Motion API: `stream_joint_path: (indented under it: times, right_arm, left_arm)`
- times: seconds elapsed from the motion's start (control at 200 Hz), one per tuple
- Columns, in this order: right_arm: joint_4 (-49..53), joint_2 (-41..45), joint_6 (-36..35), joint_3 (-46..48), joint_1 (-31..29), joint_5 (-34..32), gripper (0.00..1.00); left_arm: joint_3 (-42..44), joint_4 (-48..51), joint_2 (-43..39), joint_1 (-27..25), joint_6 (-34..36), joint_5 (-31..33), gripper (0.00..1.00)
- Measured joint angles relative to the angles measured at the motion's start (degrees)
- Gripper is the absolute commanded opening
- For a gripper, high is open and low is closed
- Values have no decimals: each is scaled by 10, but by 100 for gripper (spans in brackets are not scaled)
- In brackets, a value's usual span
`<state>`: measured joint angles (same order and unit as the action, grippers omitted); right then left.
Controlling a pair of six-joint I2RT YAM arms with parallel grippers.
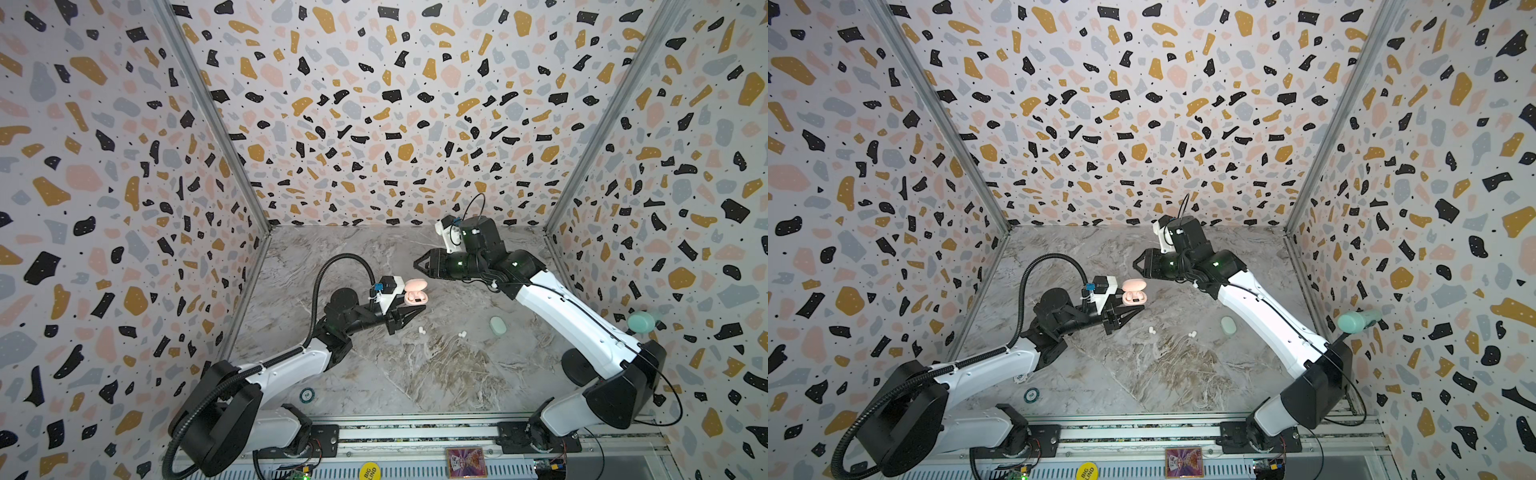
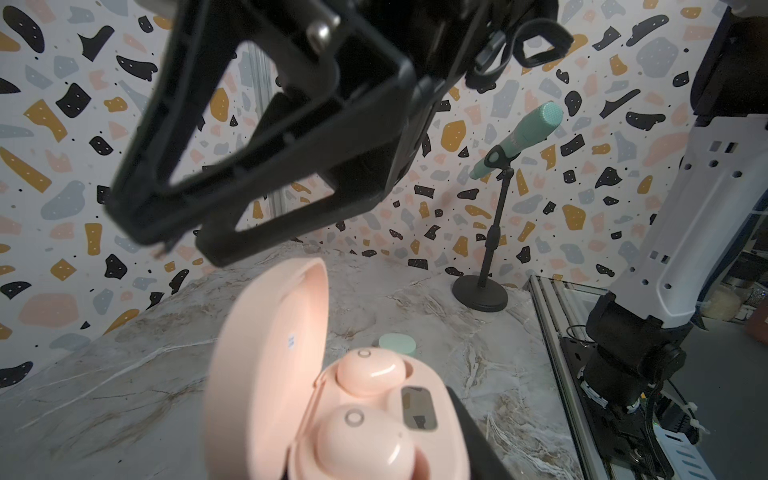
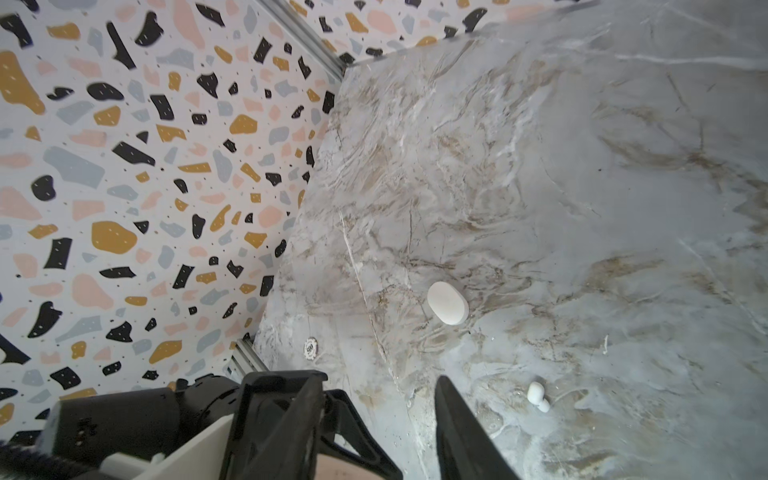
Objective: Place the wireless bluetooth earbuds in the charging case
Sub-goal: 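Press the pink case lid shut with the right gripper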
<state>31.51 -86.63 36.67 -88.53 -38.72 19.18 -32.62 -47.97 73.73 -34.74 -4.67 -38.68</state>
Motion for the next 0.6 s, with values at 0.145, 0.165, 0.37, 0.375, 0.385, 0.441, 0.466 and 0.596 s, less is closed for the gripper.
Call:
stream_joint_path:
  times: [0.145,0.165,0.37,0.375,0.385,0.441,0.466,0.596]
  right_arm:
    - [19,7,-10,3,-35,5,44]
    - [20,13,-10,6,-40,3,43]
    - [23,98,11,72,-75,-18,44]
    - [23,100,12,74,-76,-19,44]
    - [23,102,13,76,-76,-20,44]
    - [26,109,19,82,-78,-26,51]
    - [27,109,21,82,-78,-30,55]
    - [49,93,25,73,-78,-61,73]
  left_arm:
    - [0,0,0,0,0,0,45]
    - [0,0,0,0,0,0,45]
    - [0,1,1,0,0,0,45]
    - [0,0,1,0,0,0,45]
    - [0,0,1,0,0,0,45]
    - [0,0,2,0,0,0,45]
    - [0,0,3,0,0,0,45]
    - [0,6,8,0,0,0,45]
